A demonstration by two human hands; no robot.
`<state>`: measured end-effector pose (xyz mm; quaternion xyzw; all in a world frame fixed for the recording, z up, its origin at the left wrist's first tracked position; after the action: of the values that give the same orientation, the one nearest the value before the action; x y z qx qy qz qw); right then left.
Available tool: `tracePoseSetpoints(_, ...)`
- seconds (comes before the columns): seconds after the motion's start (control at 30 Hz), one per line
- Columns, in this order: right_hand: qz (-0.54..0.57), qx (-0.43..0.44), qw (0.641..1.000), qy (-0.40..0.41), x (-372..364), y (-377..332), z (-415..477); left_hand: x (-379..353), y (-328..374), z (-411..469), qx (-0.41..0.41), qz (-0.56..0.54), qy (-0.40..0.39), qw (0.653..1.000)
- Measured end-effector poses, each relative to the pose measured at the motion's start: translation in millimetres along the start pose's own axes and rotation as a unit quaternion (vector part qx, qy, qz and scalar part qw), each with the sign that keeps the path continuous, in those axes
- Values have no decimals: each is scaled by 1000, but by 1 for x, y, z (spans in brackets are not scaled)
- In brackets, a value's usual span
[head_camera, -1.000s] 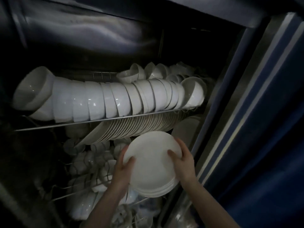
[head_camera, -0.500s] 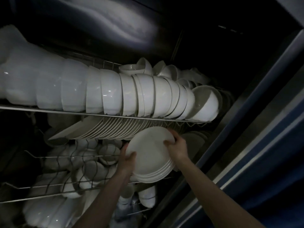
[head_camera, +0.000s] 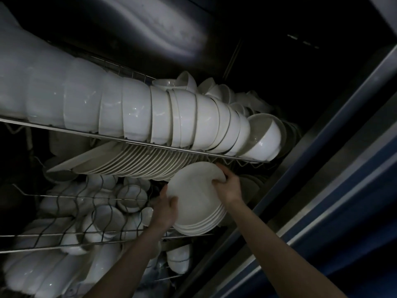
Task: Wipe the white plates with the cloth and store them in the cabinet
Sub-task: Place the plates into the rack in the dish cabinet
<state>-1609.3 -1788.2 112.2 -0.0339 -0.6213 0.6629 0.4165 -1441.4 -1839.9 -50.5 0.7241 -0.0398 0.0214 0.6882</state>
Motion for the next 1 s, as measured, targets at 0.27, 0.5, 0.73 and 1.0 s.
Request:
tracePoseSetpoints(0.27,-18,-6,1000,-2,-4,6,-3,-1,-8,5,-12,123,-29,992)
tracePoseSetpoints(0.5,-100,41,993,-37,-23,-3,-5,6,-12,8,-68,387,-18,919)
tracePoseSetpoints(0.73,-374,95,909,-161,-50,28,-10,35,-23,4,-49,502,-28,863)
tracePoseSetpoints(1.0,-277,119,944,-131,-42,25,-15,48,-34,4,-19,515,-46,856)
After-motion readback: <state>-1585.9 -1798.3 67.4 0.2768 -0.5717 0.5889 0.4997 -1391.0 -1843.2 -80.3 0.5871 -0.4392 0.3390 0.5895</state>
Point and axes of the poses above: each hand's wrist, its own z-axis towards the middle knuckle, its own x-axis out of the back of the hand, y = z × x, the point moved 10 cm from there along z, towards the middle knuckle, and after that the axes turned 8 degrees about y, right-handed, at the moved point
